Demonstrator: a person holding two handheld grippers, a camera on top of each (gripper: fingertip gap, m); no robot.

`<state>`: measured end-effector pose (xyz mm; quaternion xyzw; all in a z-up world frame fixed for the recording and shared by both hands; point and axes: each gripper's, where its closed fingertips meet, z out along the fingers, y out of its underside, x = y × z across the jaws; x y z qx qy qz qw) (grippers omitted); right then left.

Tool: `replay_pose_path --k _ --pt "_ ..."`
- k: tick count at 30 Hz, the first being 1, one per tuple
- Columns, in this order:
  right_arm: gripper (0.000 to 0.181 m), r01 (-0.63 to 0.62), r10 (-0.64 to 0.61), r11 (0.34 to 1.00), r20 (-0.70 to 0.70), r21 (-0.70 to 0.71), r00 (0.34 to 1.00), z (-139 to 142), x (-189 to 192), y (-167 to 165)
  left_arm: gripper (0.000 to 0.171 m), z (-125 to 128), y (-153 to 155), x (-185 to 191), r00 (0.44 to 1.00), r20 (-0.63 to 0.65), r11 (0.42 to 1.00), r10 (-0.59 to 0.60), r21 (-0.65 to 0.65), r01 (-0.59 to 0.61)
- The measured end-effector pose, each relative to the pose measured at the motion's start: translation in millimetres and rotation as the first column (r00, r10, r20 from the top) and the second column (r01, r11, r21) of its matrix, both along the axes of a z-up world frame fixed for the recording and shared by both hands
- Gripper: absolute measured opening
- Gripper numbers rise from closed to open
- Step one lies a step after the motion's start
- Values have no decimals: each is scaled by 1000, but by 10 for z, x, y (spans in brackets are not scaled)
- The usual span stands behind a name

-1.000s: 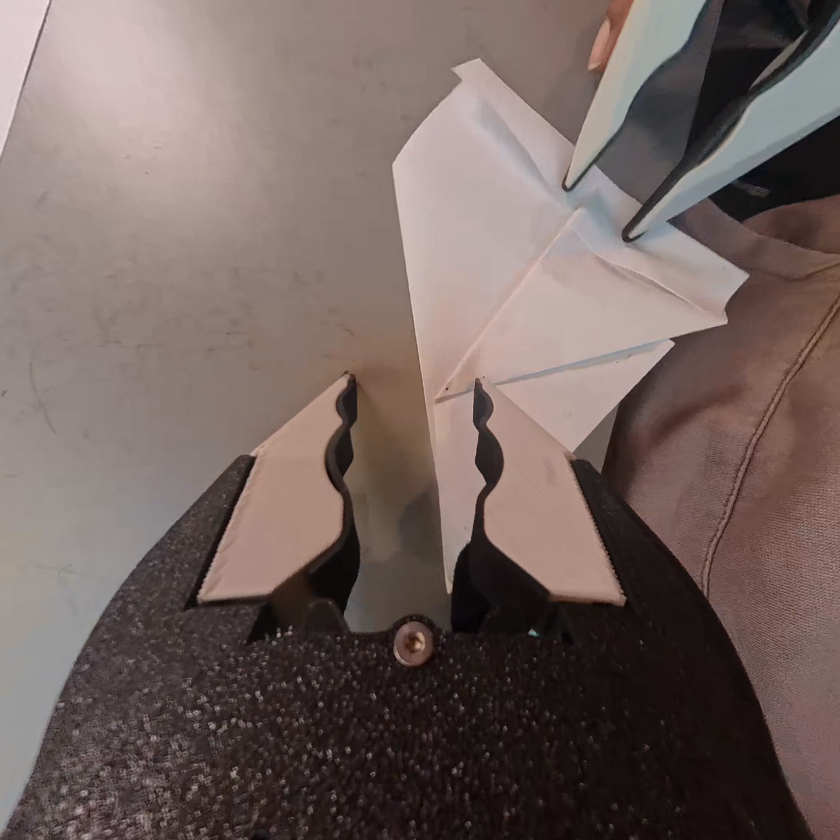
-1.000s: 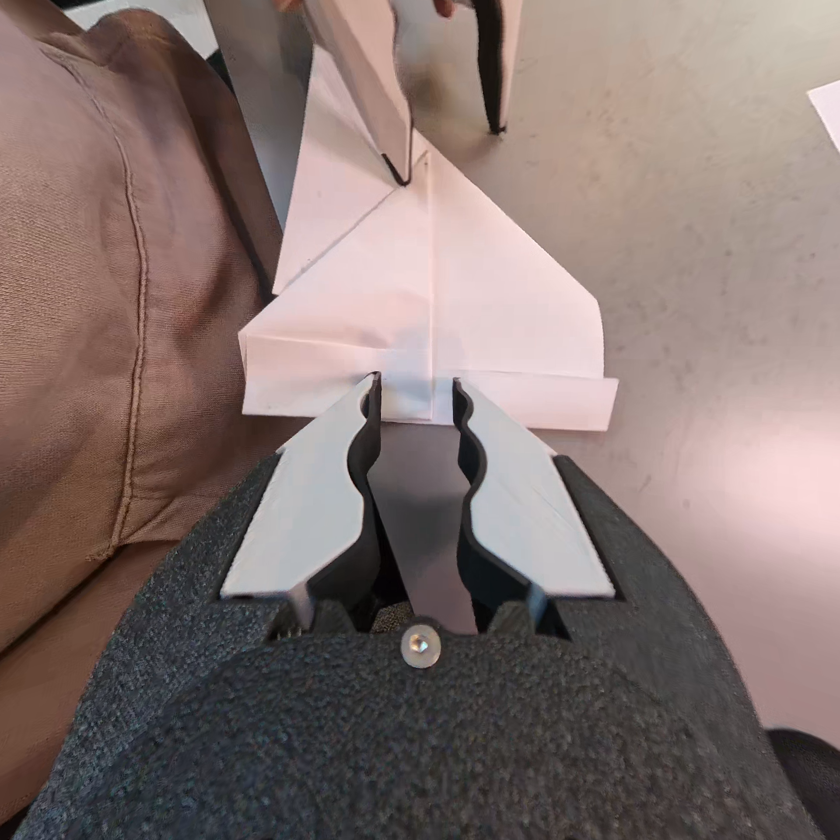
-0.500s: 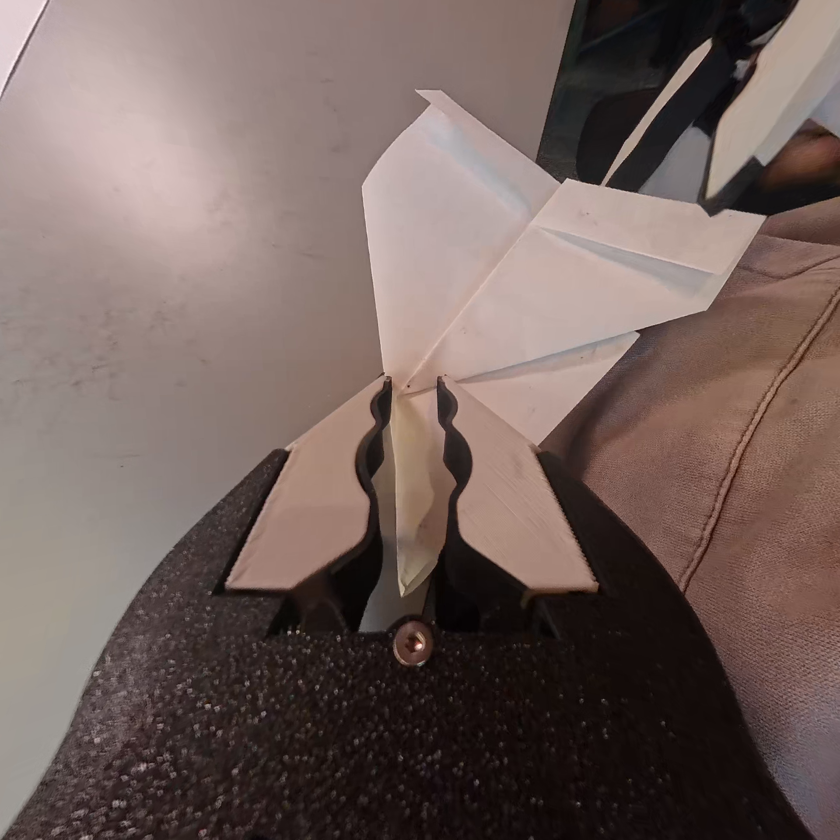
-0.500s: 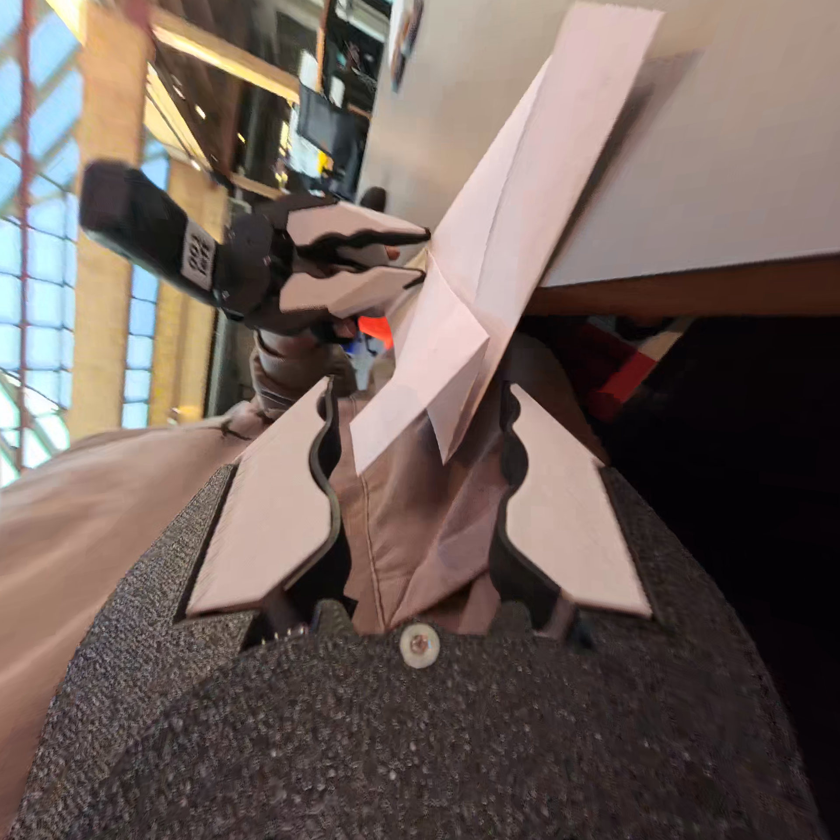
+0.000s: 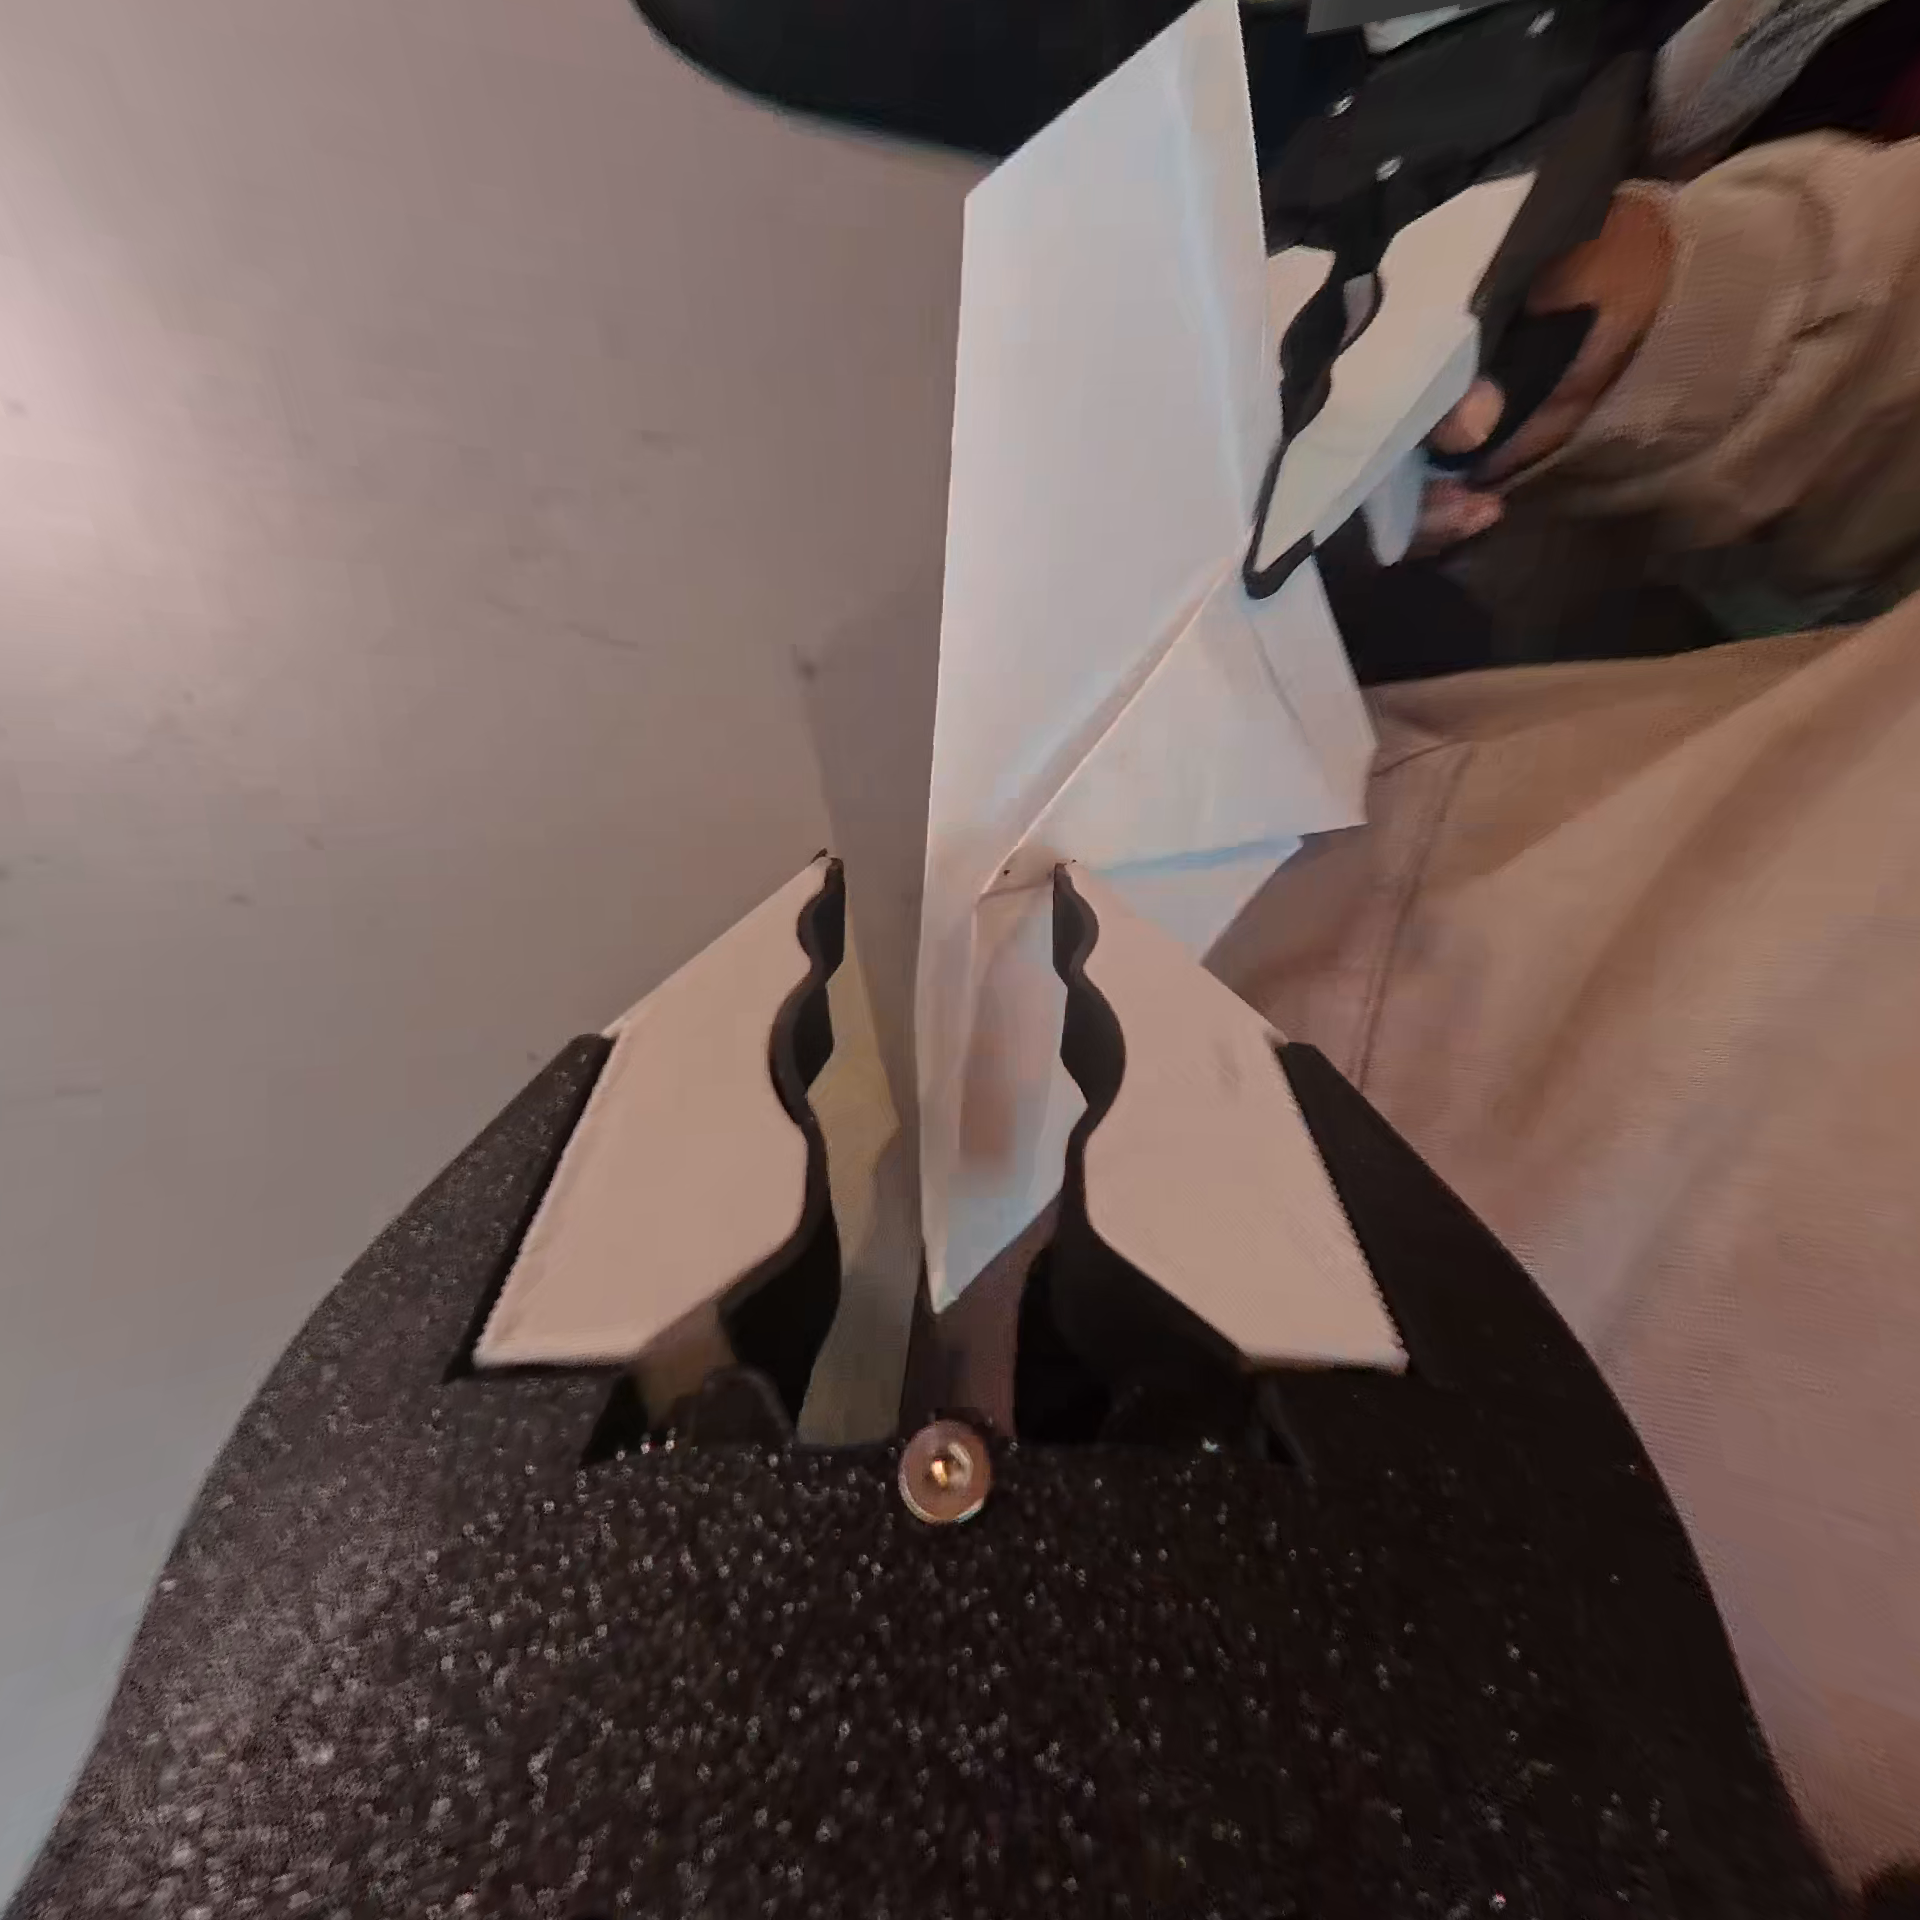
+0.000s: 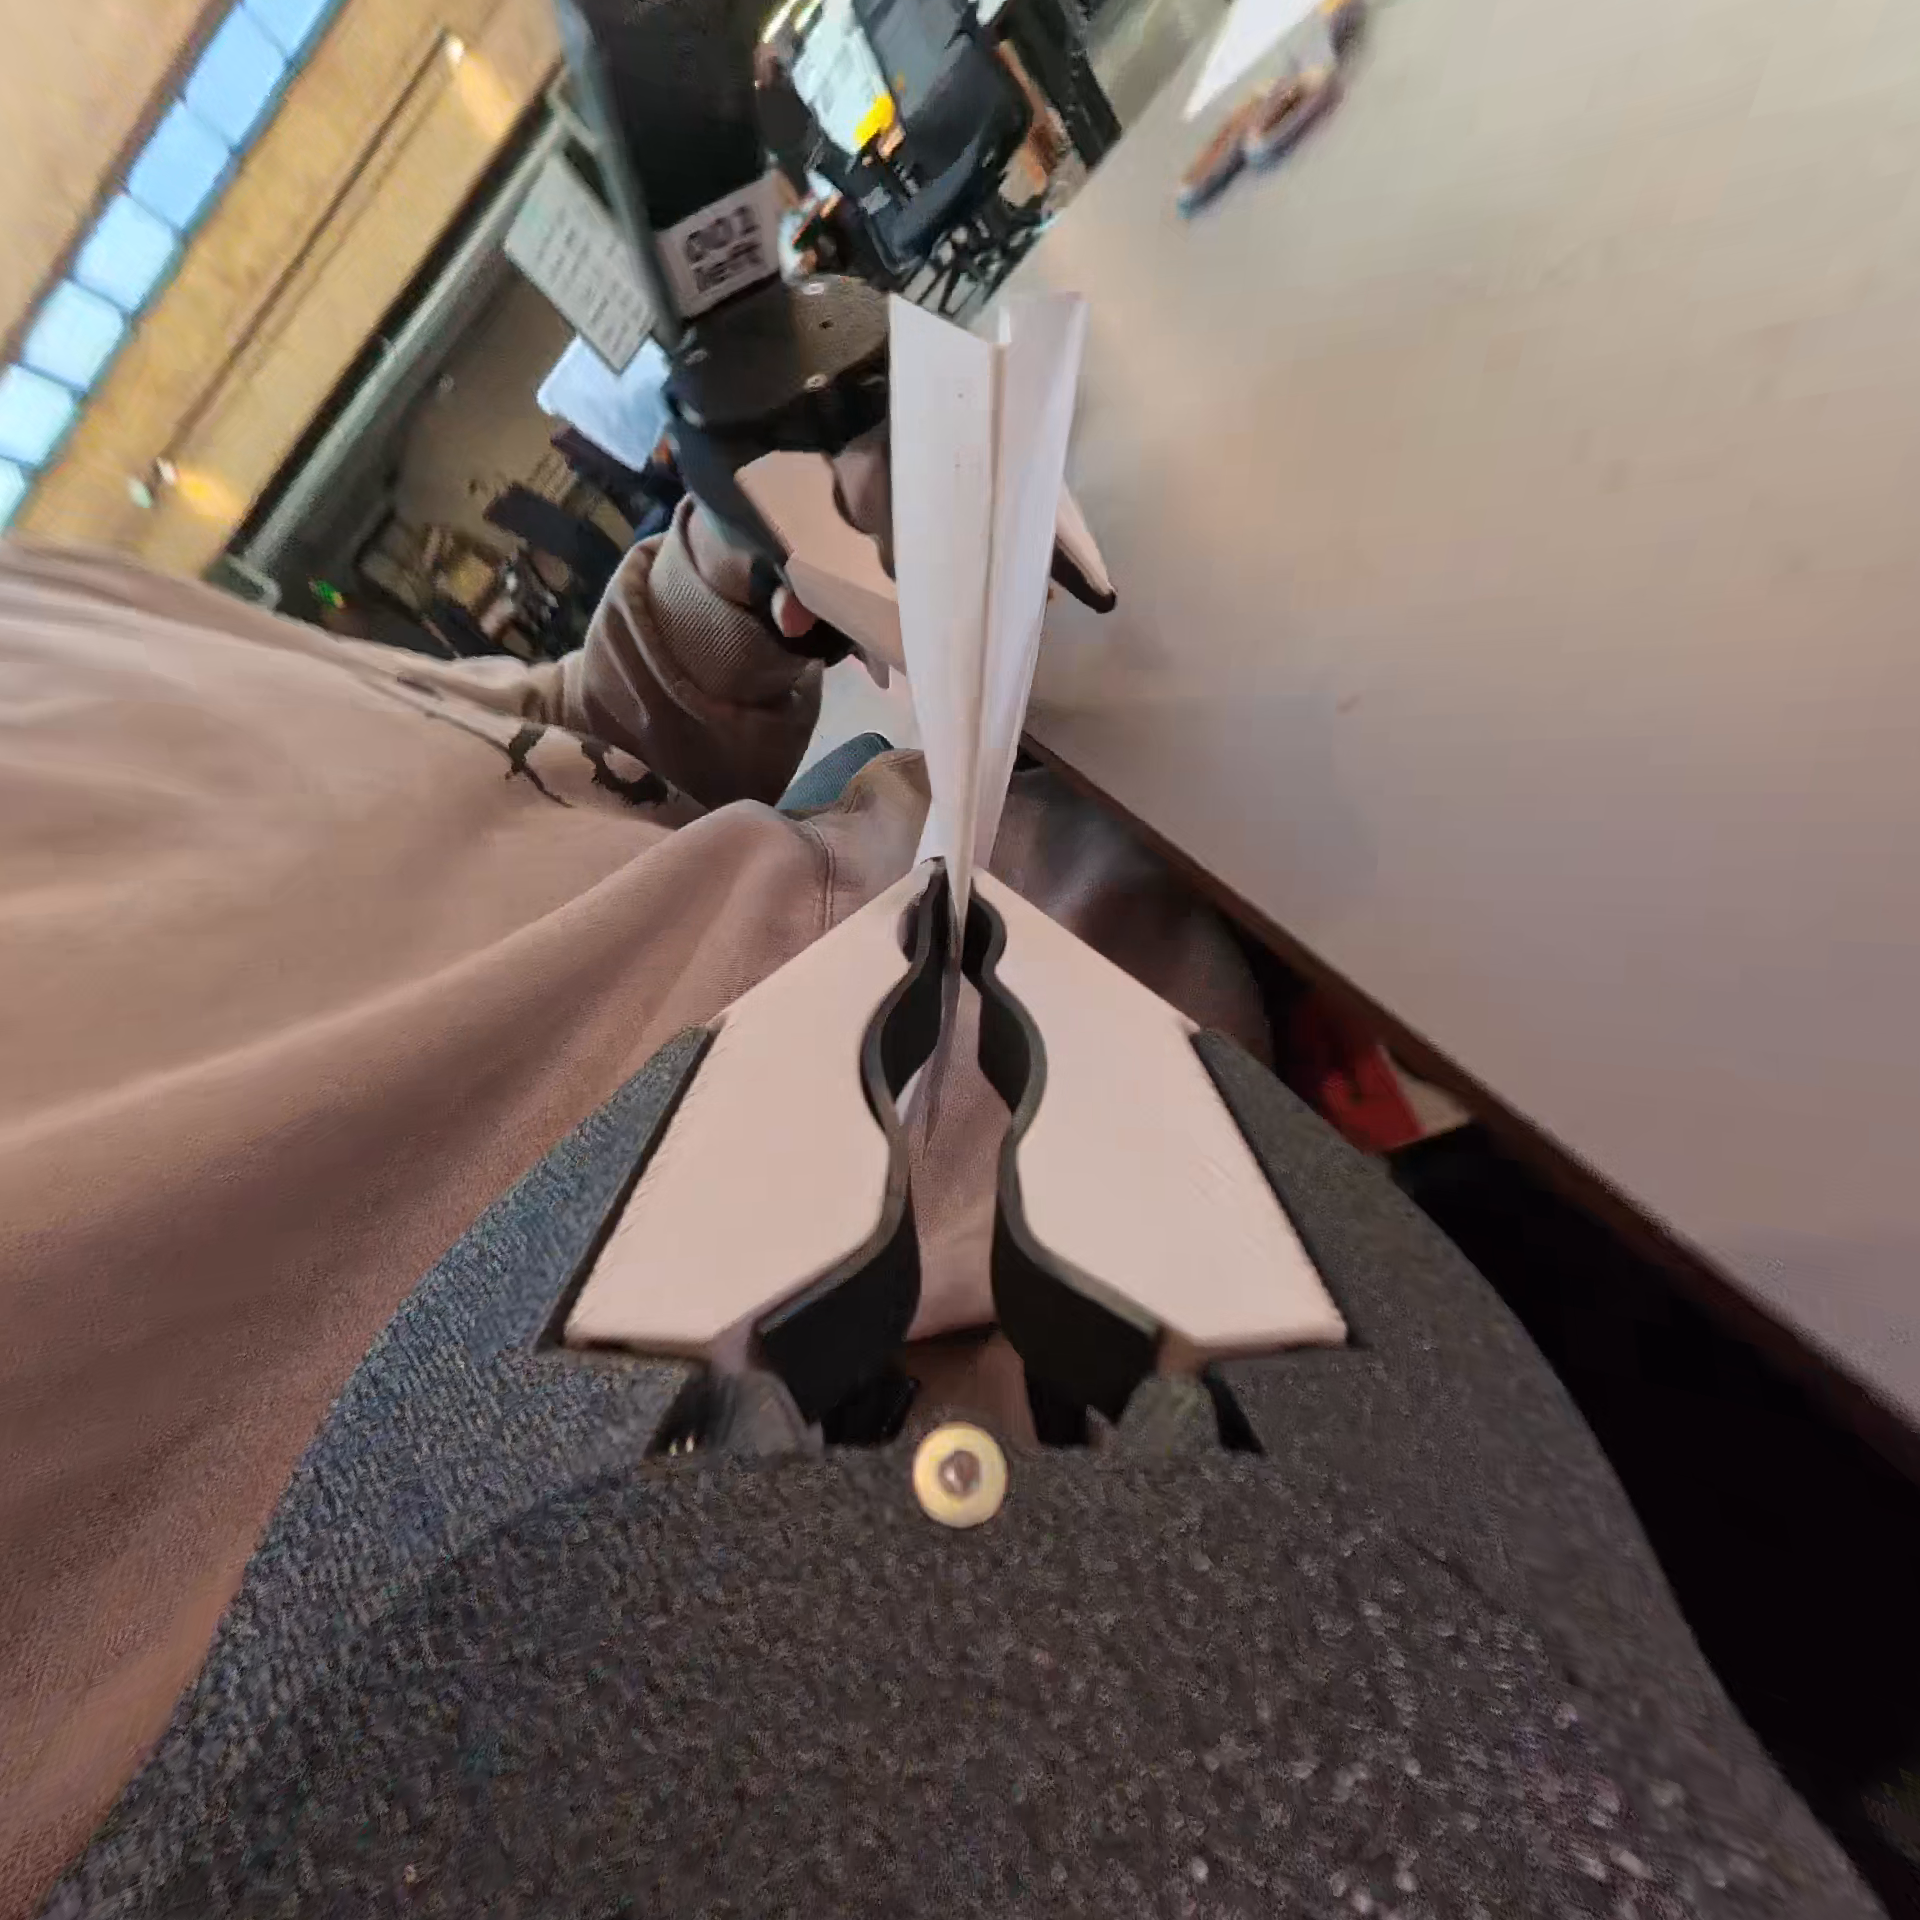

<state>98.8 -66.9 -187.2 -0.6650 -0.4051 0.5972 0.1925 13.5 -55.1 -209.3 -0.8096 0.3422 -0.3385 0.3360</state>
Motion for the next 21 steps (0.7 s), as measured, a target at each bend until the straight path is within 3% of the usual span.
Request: replay_pose_path --k 2,4,5,7,8,9,11,13,17,21 --pt "0 -53 64 964 -34 262 997 313 -32 90 46 307 27 -14 990 135 999 -34 35 30" --pt "0 -72 126 830 -59 553 990 646 -146 217 47 576 108 -42 983 166 989 -83 132 61" --pt "0 -72 155 712 -57 698 986 789 -231 291 46 694 170 -59 984 139 975 -109 208 79" --pt "0 -57 181 364 -11 930 983 985 -430 492 35 915 308 -102 988 38 920 -147 373 123" --pt "0 -57 186 190 21 980 982 1038 -533 584 33 998 385 -137 988 -30 882 -148 448 146" --pt "0 -68 187 56 57 996 981 1043 -632 665 29 1043 473 -190 985 -110 840 -132 515 171" --pt "0 -107 190 -83 121 991 974 908 -787 793 22 1015 654 -342 961 -271 756 -60 616 221" --pt "0 -133 192 -92 148 987 970 641 -881 890 10 793 726 -460 924 -381 729 -32 624 282" --pt "1 -244 175 -4 241 970 955 -68 -904 987 3 93 683 -536 859 -510 751 -43 551 365" --pt "18 -364 145 44 355 930 924 -427 -821 965 3 -286 623 -573 765 -641 802 -56 428 417"
